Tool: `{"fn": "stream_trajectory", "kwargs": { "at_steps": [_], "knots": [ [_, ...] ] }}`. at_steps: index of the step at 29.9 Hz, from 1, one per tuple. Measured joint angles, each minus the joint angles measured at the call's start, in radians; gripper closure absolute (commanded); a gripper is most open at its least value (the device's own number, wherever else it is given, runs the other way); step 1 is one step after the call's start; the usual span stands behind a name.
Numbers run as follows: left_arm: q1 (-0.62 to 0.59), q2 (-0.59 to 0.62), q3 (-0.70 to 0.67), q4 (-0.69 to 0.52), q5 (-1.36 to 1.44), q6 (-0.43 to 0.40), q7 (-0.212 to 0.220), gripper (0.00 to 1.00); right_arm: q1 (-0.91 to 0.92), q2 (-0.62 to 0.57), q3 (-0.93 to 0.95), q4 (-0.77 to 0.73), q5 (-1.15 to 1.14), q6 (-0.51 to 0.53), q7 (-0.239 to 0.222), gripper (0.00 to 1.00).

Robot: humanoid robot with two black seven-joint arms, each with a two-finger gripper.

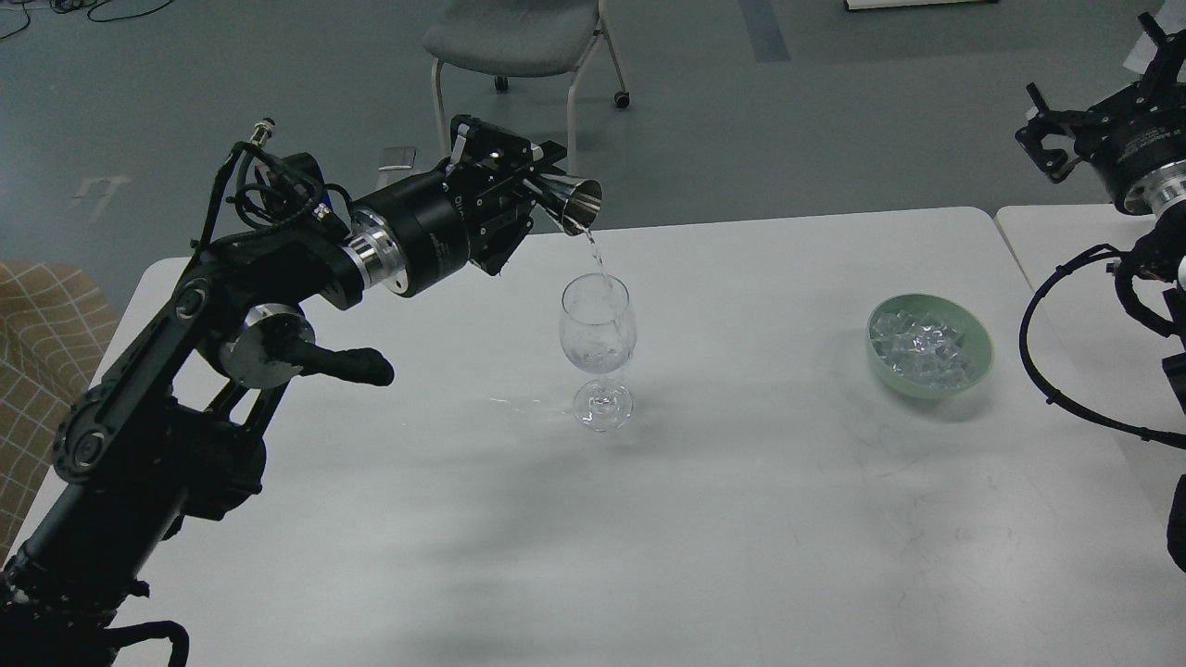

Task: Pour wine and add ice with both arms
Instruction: 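Tilt the jigger with the left gripper to pour into the glass, then bring the jigger back down to the table with the left gripper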

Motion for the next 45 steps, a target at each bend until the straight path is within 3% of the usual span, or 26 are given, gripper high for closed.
{"fn": "stream_trajectory", "kwargs": {
  "at_steps": [19,45],
  "knots": [
    [-0.041,0.039,0.012,0.005,0.077,-0.052,0.000,0.89,0.000,-0.004,0.000,0.000,0.001,0.003,0.000,0.00],
    [-0.111,0.035,0.048,-0.005,0.170,-0.062,0.009,0.89,0.000,-0.005,0.020,-0.002,0.001,0.003,-0.001,0.00]
  ]
}}
